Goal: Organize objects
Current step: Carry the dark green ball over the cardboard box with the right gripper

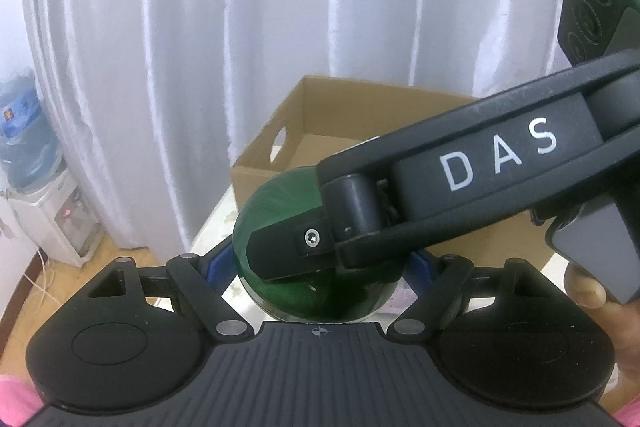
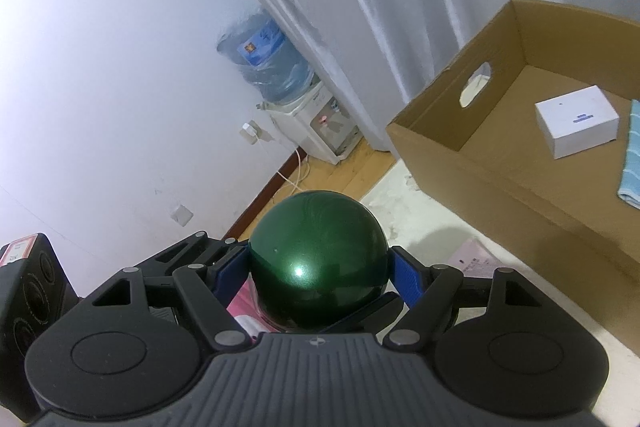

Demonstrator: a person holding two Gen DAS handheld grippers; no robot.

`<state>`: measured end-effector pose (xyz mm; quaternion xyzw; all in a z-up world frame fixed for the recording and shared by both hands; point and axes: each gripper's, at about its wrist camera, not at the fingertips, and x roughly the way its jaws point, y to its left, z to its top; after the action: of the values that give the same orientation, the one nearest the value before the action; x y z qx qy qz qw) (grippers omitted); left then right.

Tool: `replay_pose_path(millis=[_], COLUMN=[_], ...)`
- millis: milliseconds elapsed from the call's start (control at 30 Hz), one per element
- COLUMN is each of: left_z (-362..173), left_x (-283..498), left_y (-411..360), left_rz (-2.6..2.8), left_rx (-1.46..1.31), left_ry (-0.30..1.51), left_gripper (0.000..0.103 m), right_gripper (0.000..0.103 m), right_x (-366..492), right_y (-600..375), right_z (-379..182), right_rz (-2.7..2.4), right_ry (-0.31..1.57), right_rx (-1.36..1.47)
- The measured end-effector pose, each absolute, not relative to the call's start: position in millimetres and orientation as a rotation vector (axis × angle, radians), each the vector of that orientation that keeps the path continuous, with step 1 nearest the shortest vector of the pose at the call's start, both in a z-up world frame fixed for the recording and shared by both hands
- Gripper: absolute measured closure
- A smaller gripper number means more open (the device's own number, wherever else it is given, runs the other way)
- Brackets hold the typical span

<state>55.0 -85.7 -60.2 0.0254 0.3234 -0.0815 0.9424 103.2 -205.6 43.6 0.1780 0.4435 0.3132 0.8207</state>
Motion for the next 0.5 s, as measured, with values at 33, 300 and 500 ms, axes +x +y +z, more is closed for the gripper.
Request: replay_pose_path(millis=[33, 300, 500], left_z=[-58.7, -45.6, -35.3], left_x=[56.1, 81.7, 123.3], left_y=[-89.1, -112.2, -119.8], left_rz=[-0.168, -0.208, -0.240], left_rx=[0.054, 0.077, 0.086], left_ry=[0.659, 0.650, 0.647], left_gripper=[0.021, 0.021, 0.021], right_gripper=[0.024, 0.024, 0.024], right_x=[104.2, 121.7, 154.3], right_y=[-208.8, -238.3, -255.8], right_z=[43.9, 55.1, 68.5], right_rz=[0.665, 0.629, 0.594], right_ry=[0.943, 0.917, 0.906], right_rx=[0.382, 0.390, 0.377])
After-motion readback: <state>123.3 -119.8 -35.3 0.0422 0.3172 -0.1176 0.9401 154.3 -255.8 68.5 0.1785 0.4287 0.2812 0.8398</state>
